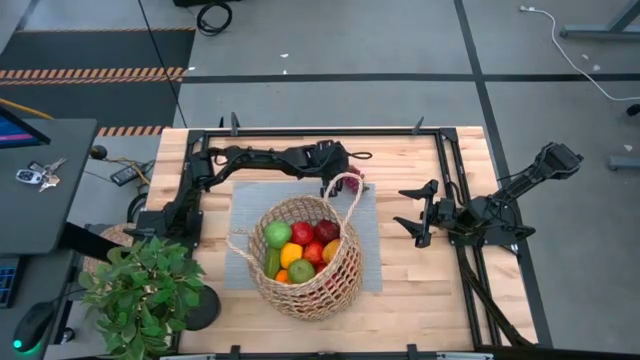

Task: Build produce basket
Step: Put the pink grapes into the brown basket

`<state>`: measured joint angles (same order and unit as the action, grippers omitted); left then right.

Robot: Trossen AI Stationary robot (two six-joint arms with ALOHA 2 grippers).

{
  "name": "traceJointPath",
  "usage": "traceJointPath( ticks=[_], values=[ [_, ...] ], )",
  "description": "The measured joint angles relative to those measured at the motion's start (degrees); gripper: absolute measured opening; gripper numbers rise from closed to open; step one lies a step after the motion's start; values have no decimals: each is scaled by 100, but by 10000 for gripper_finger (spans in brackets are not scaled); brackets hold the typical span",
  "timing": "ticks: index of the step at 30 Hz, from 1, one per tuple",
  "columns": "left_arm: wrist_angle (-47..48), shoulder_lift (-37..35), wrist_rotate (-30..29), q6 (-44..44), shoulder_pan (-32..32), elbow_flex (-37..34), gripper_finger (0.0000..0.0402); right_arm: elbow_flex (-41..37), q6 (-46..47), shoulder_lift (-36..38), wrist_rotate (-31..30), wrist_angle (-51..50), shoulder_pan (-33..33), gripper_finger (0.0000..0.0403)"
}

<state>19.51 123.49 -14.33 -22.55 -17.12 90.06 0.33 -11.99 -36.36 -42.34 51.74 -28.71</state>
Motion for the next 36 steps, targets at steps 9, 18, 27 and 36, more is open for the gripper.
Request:
traceJointPath(
  ticks=[9,18,27,36],
  values=[
    [33,-501,214,224,54,0,12,0,0,0,-1,-1,0,362],
    [202,-1212,216,246,310,0,13,1,0,-2,1,-1,0,362],
    [265,-2175,212,285,605,0,13,1,0,-1,2,-1,0,362],
    [355,-3126,208,436,906,0,13,-1,0,-2,2,-1,0,362]
  ],
)
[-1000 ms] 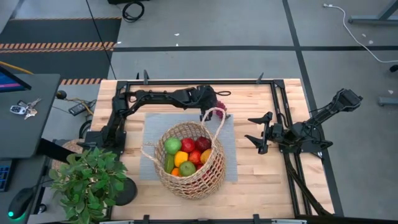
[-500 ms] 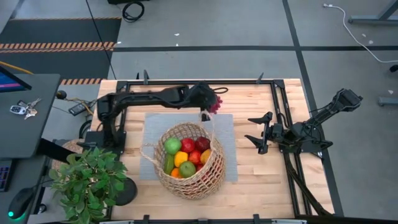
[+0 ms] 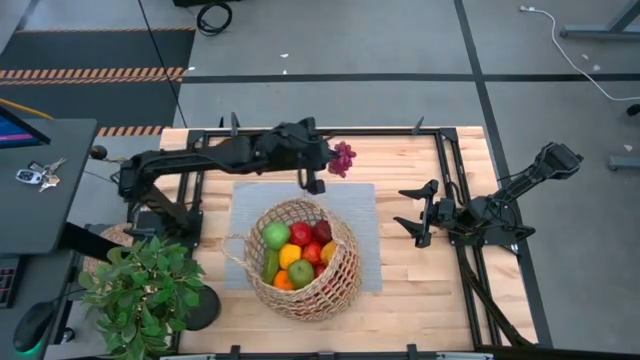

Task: Build produce basket
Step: Put the pink grapes into the brown basket

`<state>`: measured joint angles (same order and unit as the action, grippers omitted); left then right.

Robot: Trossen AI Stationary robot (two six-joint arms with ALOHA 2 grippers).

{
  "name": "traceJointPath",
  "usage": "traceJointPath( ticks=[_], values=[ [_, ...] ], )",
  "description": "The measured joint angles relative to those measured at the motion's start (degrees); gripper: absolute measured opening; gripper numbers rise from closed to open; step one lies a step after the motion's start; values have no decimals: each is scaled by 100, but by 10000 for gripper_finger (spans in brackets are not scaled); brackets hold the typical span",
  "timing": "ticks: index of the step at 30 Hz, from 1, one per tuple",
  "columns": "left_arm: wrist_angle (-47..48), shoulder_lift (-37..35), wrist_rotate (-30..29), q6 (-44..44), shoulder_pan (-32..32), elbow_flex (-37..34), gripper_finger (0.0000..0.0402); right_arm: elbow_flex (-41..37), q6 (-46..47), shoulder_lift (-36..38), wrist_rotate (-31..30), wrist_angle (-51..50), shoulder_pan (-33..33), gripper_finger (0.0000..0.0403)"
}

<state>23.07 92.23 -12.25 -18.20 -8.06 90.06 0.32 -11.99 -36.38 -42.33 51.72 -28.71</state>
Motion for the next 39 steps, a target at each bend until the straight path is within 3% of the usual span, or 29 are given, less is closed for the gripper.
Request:
traceJointPath(
  ticks=[21,29,39],
  values=[
    [-183,-1594,2,413,1288,4,15,2,0,0,0,-1,0,362],
    [-146,-1827,-11,489,1976,2,14,2,0,2,0,0,0,362],
    [252,-1853,-12,1034,2406,0,15,1,0,2,0,0,0,362]
  ],
)
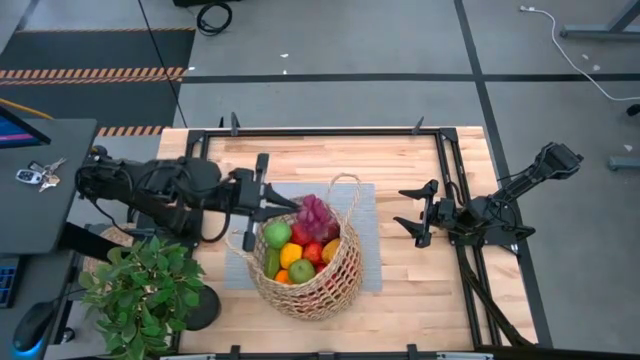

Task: Build produce basket
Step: Put the pink grapes into the brown basket

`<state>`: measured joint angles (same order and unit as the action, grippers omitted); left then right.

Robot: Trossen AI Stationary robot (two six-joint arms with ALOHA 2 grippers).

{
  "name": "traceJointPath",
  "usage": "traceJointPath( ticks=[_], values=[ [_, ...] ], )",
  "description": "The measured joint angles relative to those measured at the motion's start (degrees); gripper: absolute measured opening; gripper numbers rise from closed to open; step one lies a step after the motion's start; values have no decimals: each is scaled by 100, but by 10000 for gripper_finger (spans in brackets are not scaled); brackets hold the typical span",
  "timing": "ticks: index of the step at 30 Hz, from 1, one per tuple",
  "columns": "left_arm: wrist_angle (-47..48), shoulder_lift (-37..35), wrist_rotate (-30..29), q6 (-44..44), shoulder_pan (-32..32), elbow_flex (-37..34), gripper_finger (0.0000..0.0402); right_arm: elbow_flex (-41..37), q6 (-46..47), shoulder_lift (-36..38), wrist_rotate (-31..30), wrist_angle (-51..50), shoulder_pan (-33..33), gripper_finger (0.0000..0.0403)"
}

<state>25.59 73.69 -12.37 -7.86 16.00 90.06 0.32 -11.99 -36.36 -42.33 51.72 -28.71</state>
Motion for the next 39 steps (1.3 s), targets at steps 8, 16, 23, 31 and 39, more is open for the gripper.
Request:
traceJointPath(
  ticks=[8,16,23,31,39],
  values=[
    [537,0,-4,524,155,0,15,1,0,-1,0,0,0,362],
    [1505,2,-3,674,167,0,23,1,0,-2,0,0,0,362],
    [1867,2,-5,-311,166,0,18,1,0,-1,0,0,0,362],
    [1888,2,-3,-2479,165,0,28,1,0,0,0,0,0,362],
    [1884,17,-10,-5398,124,0,18,-1,0,-2,0,0,0,362]
  ],
)
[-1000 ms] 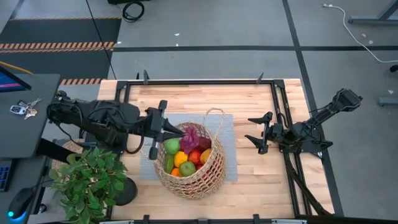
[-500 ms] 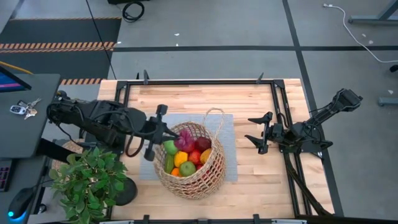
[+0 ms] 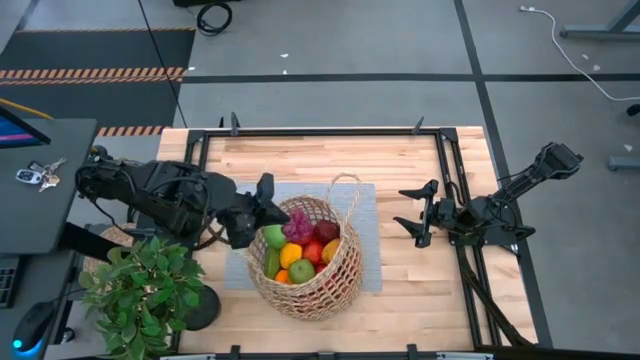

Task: Build produce basket
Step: Put the pink grapes into the brown basket

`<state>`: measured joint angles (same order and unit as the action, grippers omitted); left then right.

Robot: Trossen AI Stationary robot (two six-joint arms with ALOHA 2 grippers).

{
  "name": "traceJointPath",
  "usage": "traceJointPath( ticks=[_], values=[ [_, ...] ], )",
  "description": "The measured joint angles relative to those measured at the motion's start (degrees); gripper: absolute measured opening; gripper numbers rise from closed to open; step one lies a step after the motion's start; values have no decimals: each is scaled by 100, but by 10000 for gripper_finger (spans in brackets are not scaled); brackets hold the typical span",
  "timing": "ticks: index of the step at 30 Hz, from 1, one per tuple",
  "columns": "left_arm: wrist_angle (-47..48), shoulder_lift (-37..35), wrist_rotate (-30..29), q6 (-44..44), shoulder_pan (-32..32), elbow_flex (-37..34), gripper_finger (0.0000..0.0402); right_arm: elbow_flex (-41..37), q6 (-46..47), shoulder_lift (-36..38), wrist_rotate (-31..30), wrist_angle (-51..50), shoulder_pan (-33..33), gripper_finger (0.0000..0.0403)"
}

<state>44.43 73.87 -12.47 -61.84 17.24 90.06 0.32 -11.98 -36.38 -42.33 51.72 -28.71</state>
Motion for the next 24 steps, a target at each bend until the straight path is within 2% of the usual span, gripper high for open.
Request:
traceJointPath(
  ticks=[5,10,18,24],
  values=[
    [-81,0,-220,-1476,2,0,27,0,0,2,0,0,0,362],
    [-300,0,-444,-2110,-3,0,33,2,1,2,0,0,0,362],
    [-399,0,-444,-2096,-3,0,22,2,0,1,0,0,0,362],
    [-393,0,-446,-1830,-3,0,32,0,0,0,0,0,0,362]
  ],
)
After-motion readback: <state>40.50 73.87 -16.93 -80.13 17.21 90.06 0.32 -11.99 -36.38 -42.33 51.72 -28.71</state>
